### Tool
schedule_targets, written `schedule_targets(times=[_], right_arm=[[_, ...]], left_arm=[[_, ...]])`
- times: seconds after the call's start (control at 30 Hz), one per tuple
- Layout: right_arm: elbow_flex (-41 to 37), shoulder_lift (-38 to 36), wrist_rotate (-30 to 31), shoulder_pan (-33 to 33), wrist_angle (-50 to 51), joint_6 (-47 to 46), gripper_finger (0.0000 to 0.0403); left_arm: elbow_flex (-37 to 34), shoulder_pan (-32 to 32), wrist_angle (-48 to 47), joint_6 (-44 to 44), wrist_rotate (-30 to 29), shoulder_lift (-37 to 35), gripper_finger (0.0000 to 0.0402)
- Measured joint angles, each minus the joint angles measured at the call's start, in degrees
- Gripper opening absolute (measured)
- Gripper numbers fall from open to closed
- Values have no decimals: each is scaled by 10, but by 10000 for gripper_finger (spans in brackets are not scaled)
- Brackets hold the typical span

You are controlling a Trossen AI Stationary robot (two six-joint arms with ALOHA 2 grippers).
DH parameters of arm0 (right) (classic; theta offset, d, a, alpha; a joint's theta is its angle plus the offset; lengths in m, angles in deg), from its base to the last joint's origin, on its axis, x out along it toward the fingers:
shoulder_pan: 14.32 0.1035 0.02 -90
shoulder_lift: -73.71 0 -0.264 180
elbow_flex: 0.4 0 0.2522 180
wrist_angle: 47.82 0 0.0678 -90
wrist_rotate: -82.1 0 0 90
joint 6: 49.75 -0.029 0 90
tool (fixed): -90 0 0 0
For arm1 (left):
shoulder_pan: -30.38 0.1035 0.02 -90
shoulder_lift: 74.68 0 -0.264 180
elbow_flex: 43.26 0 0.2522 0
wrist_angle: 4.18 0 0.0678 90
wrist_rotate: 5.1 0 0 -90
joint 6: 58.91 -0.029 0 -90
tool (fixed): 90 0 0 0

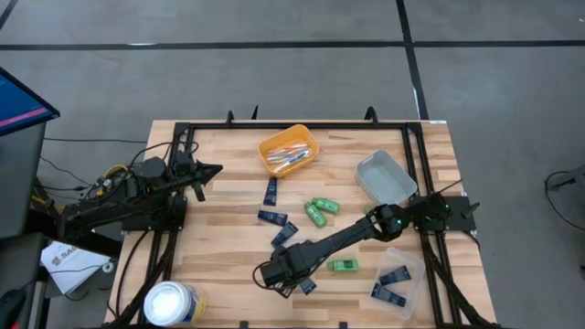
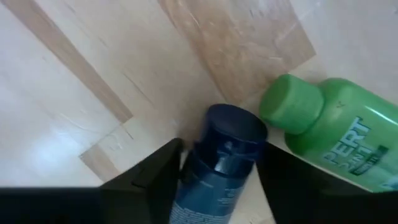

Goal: Pick & Place Travel size toiletries
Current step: Put the dark blue shave cream into the transparent bin

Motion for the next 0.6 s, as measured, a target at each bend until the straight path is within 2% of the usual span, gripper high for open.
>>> schedule_targets(times=[0.13,0.23,0.37,0.6], right_arm=[[0,-3,-2,0,3,8,133],[12,-4,-9,1,11,27,115],[23,-24,-22,2,50,49,119],[22,-80,-9,17,147,57,122]], left_arm=[[0,0,0,0,0,0,2],[0,0,0,0,0,0,2],[0,0,0,0,0,0,2],[0,0,2,0,0,0,2]])
